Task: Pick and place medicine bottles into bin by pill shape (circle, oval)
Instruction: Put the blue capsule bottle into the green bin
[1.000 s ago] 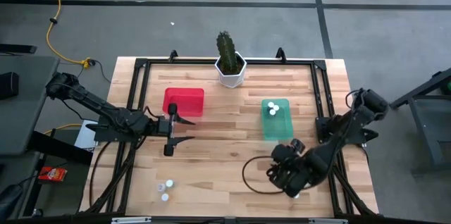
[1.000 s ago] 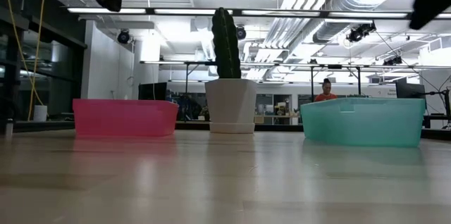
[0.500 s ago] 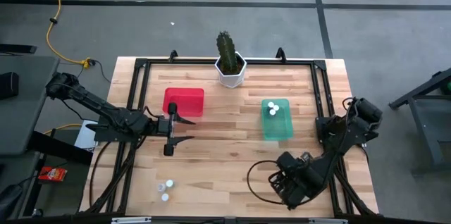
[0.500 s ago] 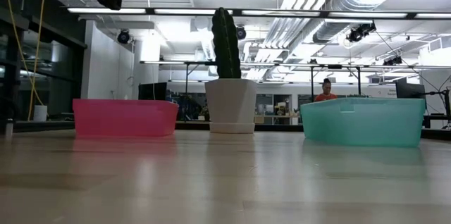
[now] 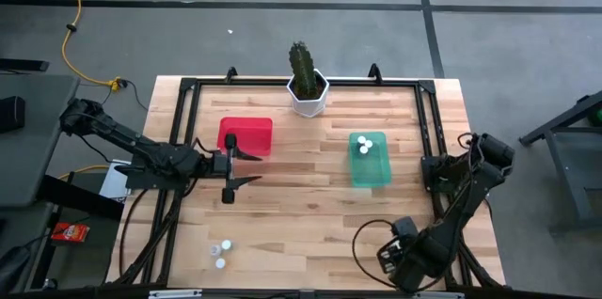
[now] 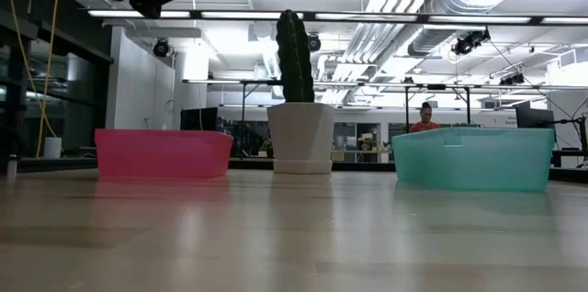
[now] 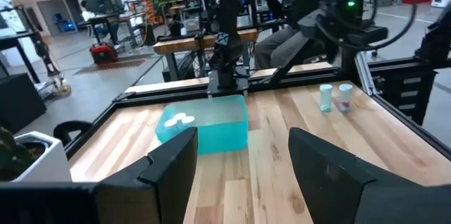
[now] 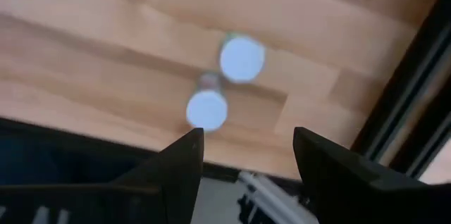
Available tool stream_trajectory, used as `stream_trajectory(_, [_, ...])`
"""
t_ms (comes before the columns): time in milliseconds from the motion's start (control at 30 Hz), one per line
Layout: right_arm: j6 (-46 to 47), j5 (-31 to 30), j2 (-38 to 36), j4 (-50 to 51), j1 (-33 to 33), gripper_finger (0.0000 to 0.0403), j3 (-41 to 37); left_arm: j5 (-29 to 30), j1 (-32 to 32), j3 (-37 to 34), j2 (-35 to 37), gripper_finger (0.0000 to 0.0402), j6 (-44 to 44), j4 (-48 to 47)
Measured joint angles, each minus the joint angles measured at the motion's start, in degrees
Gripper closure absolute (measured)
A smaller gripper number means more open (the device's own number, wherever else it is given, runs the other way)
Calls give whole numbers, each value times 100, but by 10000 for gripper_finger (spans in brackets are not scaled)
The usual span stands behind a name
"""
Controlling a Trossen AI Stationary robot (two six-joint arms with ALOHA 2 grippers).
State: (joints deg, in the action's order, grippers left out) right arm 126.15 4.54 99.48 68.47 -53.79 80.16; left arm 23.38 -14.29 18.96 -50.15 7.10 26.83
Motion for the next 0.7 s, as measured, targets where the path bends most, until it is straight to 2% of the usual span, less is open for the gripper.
stream_trajectory(200, [413, -408, 167, -431, -112, 190, 0, -7, 79, 0, 0, 188, -107, -2])
stream_trajectory(500, [242, -19, 592, -641, -22, 190, -7, -20, 79, 0, 0, 188, -93, 0])
stream_trajectory(700, [256, -336, 603, -645, -20, 190, -8, -22, 79, 0, 0, 188, -94, 0])
